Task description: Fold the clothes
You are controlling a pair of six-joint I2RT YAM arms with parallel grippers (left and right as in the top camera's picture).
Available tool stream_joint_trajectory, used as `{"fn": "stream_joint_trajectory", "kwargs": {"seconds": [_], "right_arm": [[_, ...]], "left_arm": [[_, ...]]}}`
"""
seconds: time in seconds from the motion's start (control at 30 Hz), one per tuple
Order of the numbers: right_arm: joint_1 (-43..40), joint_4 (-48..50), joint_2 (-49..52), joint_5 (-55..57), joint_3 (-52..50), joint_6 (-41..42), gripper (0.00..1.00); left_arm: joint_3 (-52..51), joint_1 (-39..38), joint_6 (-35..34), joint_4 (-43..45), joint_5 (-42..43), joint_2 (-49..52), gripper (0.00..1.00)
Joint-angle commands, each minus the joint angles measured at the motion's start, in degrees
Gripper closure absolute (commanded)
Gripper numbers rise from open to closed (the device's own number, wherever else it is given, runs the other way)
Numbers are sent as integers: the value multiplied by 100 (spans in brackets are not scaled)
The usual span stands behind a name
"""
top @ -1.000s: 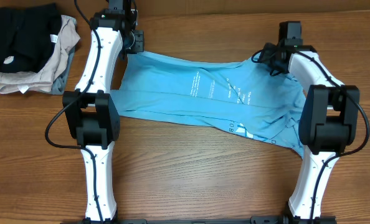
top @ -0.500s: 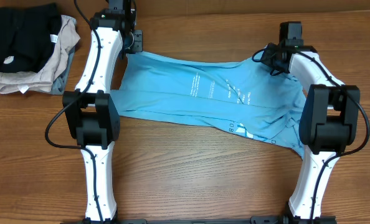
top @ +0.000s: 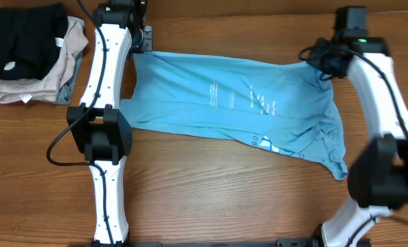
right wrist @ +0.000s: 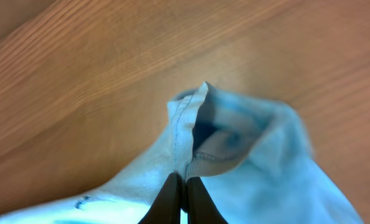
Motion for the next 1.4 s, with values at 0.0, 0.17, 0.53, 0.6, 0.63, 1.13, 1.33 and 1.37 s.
{"fn": "stream_joint_trajectory", "kwargs": {"seconds": [0.0, 0.17, 0.53, 0.6, 0.63, 1.13, 1.33, 1.37], "right_arm": [[-68, -911, -680, -208, 50, 57, 96], [-57, -2214, -752, -374, -61, 177, 96], [-70, -2173, -754, -498, -2006, 308, 96], [-68, -2138, -754, -507, -2197, 306, 96], [-70, -2140, -754, -507, -2251, 306, 96], [-61, -2332, -949, -1364, -1482, -605, 18], [-50, -2273, -1429, -1838, -1390, -931, 11], [-50, -2297, -1484, -1838, -1390, -929, 11]], "left_arm": [[448, 0, -15, -549, -553, -225, 96], [404, 0, -17, -1320, -544, -212, 96], [-911, 2, 26, -1801, -538, -212, 96], [-1180, 2, 28, -1794, -542, -212, 96], [-1296, 0, 28, -1801, -540, -212, 96], [-1228, 459, 828, -2258, 481, -245, 0], [-1458, 1029, 1821, -1902, 2253, -243, 0], [-1554, 1099, 1961, -1851, 2413, -243, 0]]}}
